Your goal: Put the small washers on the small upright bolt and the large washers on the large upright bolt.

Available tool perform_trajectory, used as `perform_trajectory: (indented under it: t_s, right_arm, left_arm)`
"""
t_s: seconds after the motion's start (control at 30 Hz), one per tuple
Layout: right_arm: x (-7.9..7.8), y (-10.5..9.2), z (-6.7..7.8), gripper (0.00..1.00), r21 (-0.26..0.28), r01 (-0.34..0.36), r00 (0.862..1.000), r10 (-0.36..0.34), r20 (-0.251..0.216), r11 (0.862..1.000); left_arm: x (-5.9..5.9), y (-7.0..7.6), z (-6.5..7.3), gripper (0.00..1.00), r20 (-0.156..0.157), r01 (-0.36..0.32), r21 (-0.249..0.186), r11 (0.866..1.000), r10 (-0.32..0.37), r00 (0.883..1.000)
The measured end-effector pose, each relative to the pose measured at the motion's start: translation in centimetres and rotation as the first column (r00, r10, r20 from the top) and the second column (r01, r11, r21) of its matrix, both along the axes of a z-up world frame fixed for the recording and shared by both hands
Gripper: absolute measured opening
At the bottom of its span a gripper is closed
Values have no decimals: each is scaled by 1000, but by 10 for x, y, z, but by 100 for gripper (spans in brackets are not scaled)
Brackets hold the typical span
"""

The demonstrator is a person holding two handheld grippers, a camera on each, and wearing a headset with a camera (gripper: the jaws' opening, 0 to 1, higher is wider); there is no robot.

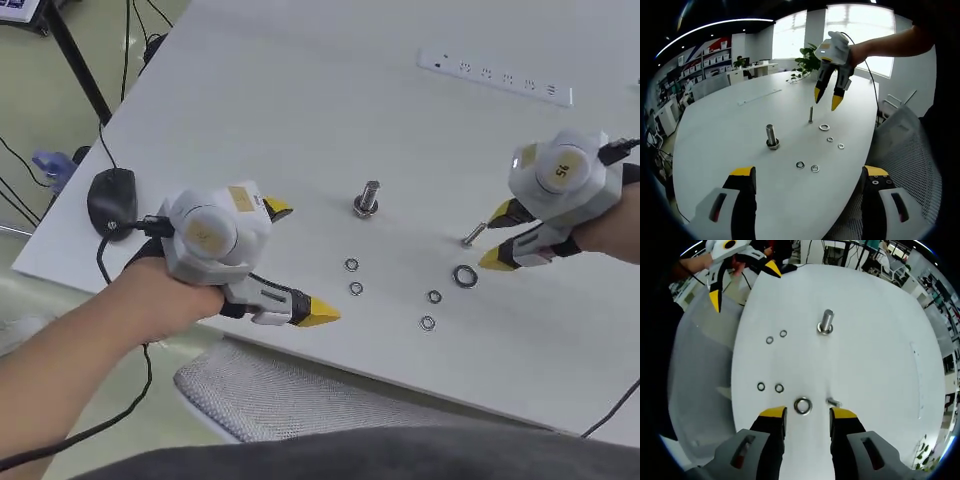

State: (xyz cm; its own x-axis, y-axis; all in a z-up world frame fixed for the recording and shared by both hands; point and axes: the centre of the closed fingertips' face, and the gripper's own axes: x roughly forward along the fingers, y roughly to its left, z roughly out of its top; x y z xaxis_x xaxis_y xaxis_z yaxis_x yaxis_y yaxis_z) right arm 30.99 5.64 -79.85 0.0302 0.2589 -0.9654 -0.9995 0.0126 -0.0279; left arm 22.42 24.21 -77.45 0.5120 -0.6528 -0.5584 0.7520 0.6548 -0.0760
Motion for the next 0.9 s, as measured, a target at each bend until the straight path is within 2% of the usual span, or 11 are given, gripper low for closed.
perform_trajectory:
  t_s: [0.2,0.53,0.9]
  right_arm:
    - [-1,-8,-11,36,-4,12,1000,-12,0,1000]
    - [-5,-13,-39,36,-12,21,1000,-22,-18,1000]
    - [-4,-8,-65,36,-7,20,1000,-20,-19,1000]
  left_arm:
    - [3,5,2,88,12,-22,3,1000,22,1000]
    - [-2,4,2,87,10,-25,0,1000,25,1000]
    - [-5,4,1,87,3,-33,-11,999,33,999]
